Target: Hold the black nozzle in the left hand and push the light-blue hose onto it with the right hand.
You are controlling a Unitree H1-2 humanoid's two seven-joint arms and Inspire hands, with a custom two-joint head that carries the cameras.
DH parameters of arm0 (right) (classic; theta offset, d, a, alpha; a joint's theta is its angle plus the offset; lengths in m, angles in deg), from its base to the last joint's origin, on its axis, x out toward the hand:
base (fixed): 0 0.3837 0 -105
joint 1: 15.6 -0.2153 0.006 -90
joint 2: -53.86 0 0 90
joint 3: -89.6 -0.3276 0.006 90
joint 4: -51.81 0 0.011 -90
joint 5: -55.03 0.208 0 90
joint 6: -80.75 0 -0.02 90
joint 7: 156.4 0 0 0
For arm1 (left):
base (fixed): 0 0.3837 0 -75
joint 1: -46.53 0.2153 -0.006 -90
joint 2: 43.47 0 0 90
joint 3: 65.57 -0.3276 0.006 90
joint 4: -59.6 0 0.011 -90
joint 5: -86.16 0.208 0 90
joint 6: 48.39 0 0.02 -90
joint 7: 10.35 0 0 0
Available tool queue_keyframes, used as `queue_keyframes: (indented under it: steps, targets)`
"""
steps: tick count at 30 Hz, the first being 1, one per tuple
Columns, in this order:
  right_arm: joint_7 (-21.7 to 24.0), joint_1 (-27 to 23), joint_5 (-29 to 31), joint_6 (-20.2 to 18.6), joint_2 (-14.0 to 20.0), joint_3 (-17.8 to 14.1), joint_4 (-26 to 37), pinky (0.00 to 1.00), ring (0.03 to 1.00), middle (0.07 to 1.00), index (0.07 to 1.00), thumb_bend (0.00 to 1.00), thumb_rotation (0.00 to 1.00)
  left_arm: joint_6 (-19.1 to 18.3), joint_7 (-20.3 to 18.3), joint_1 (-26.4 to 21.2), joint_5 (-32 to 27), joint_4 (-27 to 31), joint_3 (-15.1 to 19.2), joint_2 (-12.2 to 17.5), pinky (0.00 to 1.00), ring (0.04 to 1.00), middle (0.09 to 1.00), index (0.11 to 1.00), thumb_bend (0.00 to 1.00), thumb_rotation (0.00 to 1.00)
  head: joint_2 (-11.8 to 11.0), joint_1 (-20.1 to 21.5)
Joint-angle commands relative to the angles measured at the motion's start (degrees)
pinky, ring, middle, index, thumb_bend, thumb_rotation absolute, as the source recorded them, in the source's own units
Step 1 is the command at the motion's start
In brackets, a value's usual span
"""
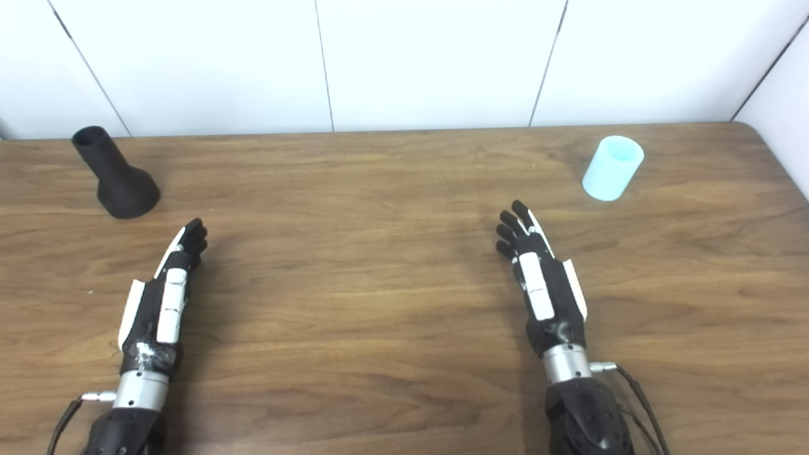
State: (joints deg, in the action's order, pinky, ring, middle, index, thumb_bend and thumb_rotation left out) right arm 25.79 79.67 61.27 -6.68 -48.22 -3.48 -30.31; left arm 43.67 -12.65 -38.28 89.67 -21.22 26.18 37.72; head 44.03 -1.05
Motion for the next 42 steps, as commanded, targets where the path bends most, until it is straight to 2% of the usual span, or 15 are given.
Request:
queue_keyframes:
  steps: [1,4,6,7,11,13,14,18,25,28,33,36,39,41,42]
  targets:
    - [0.21,0.67,0.29,0.99,-0.20,-0.05,-0.75,0.89,0.909,0.907,0.934,0.59,0.88,-0.15,-0.04,-0.30,-0.14,-0.12,-0.25,-0.05,0.99,0.963,0.956,0.948,0.44,1.00,-0.05,-0.05]
    - [0.22,0.78,0.23,1.07,-0.18,-0.04,-0.83,0.89,0.909,0.907,0.935,0.59,0.88,0.10,-0.23,-0.27,-0.30,-0.28,-0.32,0.05,0.99,0.966,0.961,0.951,0.44,1.00,-0.61,-0.36]
    - [0.34,0.95,0.29,1.70,-0.09,-0.10,-1.36,0.89,0.910,0.907,0.936,0.59,0.88,-0.01,0.03,-0.10,0.33,-0.50,-0.48,-0.07,0.99,0.966,0.961,0.951,0.44,1.00,-2.93,-3.02]
    - [0.49,1.03,0.40,2.27,0.00,-0.15,-1.75,0.90,0.910,0.908,0.936,0.59,0.88,-0.49,0.22,0.11,0.78,-0.41,-0.59,-0.23,0.99,0.963,0.956,0.947,0.47,0.99,-3.21,-3.39]
    - [1.12,1.53,1.06,4.07,0.63,-0.67,-3.47,0.91,0.915,0.913,0.950,0.56,0.89,-0.13,0.82,0.89,1.79,-1.03,-1.31,-1.25,1.00,0.966,0.950,0.936,0.54,0.97,-7.55,-8.99]
    - [1.43,1.65,1.67,4.57,0.98,-1.03,-4.26,0.93,0.927,0.919,0.951,0.55,0.89,0.11,0.89,1.10,2.10,-1.33,-1.72,-1.57,1.00,0.967,0.950,0.938,0.52,0.97,-8.79,-10.77]
    - [1.70,1.70,1.95,4.83,1.30,-1.15,-4.71,0.93,0.930,0.923,0.953,0.56,0.89,0.25,0.89,1.23,2.60,-1.49,-2.08,-1.60,0.99,0.963,0.949,0.936,0.54,0.96,-10.26,-12.54]
    - [3.30,1.59,3.59,6.68,2.13,-1.62,-6.74,0.95,0.950,0.945,0.976,0.56,0.90,1.76,1.39,1.39,4.37,-2.76,-3.23,-1.65,0.99,0.963,0.958,0.946,0.53,1.00,-12.94,-15.03]
    - [4.26,1.38,5.52,7.25,2.84,-2.05,-7.59,0.92,0.940,0.947,0.974,0.57,0.87,4.22,2.28,1.13,4.94,-5.06,-4.02,-2.29,0.92,0.951,0.957,0.948,0.43,0.99,-14.72,-17.27]
    - [4.40,1.32,6.00,7.38,3.05,-2.22,-7.93,0.91,0.936,0.947,0.975,0.59,0.85,5.00,2.55,0.98,5.32,-6.04,-4.19,-2.54,0.92,0.955,0.954,0.944,0.46,0.95,-15.44,-17.25]
    - [3.90,1.61,5.97,6.18,2.93,-2.33,-7.50,0.91,0.937,0.939,0.965,0.62,0.84,4.67,2.90,1.43,5.96,-6.18,-4.30,-2.95,0.93,0.957,0.951,0.938,0.52,0.95,-16.56,-16.80]
    - [4.19,1.53,6.11,6.63,2.94,-2.30,-7.98,0.92,0.944,0.944,0.969,0.61,0.84,4.17,3.23,1.76,6.12,-5.95,-4.17,-3.38,0.96,0.959,0.949,0.935,0.51,0.89,-16.94,-16.19]
    - [4.39,1.38,6.07,7.62,2.83,-2.25,-9.14,0.89,0.924,0.929,0.954,0.63,0.82,4.07,4.18,1.81,7.29,-5.99,-4.01,-3.58,0.95,0.949,0.943,0.936,0.47,0.81,-17.43,-15.62]
    - [4.54,1.29,5.88,8.45,2.80,-2.14,-9.82,0.89,0.925,0.931,0.953,0.62,0.82,3.20,5.23,1.85,7.42,-4.88,-3.15,-4.31,0.92,0.934,0.934,0.931,0.47,0.67,-17.78,-15.29]
    - [4.53,1.27,5.55,8.84,2.85,-2.04,-10.05,0.90,0.931,0.937,0.957,0.62,0.82,3.15,5.97,1.82,7.54,-4.33,-2.57,-4.68,0.91,0.929,0.932,0.930,0.50,0.55,-17.79,-15.12]
